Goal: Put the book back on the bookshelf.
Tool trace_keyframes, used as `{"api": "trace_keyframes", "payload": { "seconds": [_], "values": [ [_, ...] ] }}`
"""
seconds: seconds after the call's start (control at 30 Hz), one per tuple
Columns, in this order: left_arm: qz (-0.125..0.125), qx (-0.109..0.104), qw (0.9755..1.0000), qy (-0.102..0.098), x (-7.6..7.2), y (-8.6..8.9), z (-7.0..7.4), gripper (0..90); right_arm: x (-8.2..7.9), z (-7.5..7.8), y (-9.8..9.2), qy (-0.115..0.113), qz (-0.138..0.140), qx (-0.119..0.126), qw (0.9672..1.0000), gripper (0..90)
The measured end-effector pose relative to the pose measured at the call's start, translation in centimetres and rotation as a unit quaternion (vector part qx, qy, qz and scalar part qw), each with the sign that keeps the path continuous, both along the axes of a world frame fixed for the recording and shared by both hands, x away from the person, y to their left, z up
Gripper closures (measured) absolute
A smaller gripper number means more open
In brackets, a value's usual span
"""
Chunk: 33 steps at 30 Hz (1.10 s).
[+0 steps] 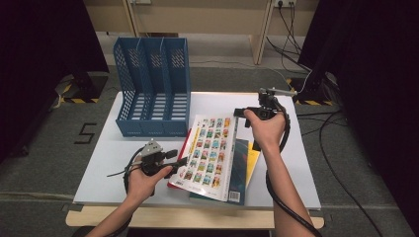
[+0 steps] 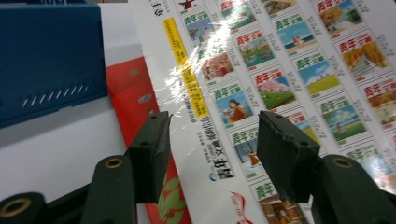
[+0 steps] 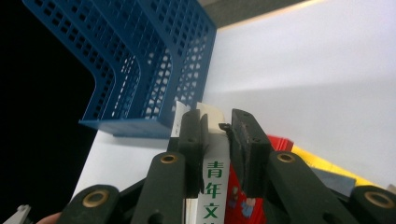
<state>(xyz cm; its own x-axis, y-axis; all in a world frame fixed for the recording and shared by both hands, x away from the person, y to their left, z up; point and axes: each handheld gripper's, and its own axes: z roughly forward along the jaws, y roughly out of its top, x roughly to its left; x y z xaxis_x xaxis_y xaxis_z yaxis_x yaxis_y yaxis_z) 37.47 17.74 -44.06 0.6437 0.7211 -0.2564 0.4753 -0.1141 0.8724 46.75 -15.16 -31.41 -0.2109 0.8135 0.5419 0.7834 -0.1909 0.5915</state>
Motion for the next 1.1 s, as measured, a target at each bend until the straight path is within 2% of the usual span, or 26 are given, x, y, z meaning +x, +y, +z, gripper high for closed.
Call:
{"api": "trace_keyframes", "payload": {
  "seconds": [0.1,0.13,0.17,0.2,0.3,0.43,0.47,0.5,0.6,0.63,0.73,0.77,0.87,0.93,1.0,1.1],
  "values": [
    [-0.007,-0.003,1.0000,-0.005,0.3,-0.5,0.6,41.5,0.1,0.5,0.3,-0.010,-0.009,-0.006,0.9999,75.7],
    [-0.018,-0.006,0.9998,-0.010,0.7,-1.3,1.6,41.0,0.2,0.9,0.8,-0.020,-0.017,-0.011,0.9996,75.7],
    [-0.018,-0.006,0.9998,-0.010,0.7,-1.3,1.6,40.2,0.2,0.9,0.8,-0.020,-0.017,-0.011,0.9996,75.7],
    [-0.026,-0.010,0.9995,-0.014,1.2,-2.1,2.6,39.3,0.3,1.3,1.3,-0.028,-0.025,-0.018,0.9991,75.8],
    [-0.037,-0.015,0.9990,-0.022,1.8,-3.6,4.1,34.6,0.5,1.9,2.2,-0.043,-0.035,-0.035,0.9978,75.7],
    [-0.046,-0.005,0.9984,-0.032,2.4,-5.8,5.7,29.8,0.7,2.4,3.1,-0.055,-0.044,-0.051,0.9962,75.8],
    [-0.046,-0.005,0.9984,-0.032,2.4,-5.8,5.7,29.1,0.7,2.5,3.3,-0.058,-0.048,-0.054,0.9957,75.8],
    [-0.048,-0.004,0.9982,-0.036,2.7,-6.6,6.3,28.6,0.8,2.6,3.4,-0.060,-0.050,-0.058,0.9952,75.8],
    [-0.049,-0.004,0.9979,-0.041,2.8,-7.4,6.8,27.9,0.8,2.7,3.8,-0.067,-0.057,-0.065,0.9940,75.8],
    [-0.053,-0.002,0.9976,-0.044,3.0,-8.2,7.3,27.3,0.8,2.8,4.1,-0.069,-0.059,-0.068,0.9936,75.8],
    [-0.053,0.005,0.9976,-0.046,3.2,-8.9,7.5,26.5,0.8,2.8,4.4,-0.073,-0.060,-0.072,0.9929,75.7],
    [-0.046,0.014,0.9978,-0.046,3.5,-9.5,7.6,26.2,0.8,2.9,4.7,-0.074,-0.062,-0.076,0.9925,75.8],
    [-0.036,0.022,0.9980,-0.046,4.0,-10.2,7.7,25.3,0.7,3.0,5.1,-0.078,-0.062,-0.080,0.9917,75.8],
    [-0.023,0.032,0.9981,-0.048,4.2,-10.5,7.6,24.2,0.7,3.1,5.3,-0.082,-0.063,-0.080,0.9913,75.7],
    [-0.022,0.035,0.9980,-0.047,4.3,-10.6,7.6,23.1,0.6,3.1,5.6,-0.084,-0.064,-0.082,0.9911,75.7],
    [-0.004,0.053,0.9971,-0.055,4.5,-11.0,7.5,22.1,0.5,3.3,6.0,-0.090,-0.063,-0.085,0.9903,75.8]
  ]
}}
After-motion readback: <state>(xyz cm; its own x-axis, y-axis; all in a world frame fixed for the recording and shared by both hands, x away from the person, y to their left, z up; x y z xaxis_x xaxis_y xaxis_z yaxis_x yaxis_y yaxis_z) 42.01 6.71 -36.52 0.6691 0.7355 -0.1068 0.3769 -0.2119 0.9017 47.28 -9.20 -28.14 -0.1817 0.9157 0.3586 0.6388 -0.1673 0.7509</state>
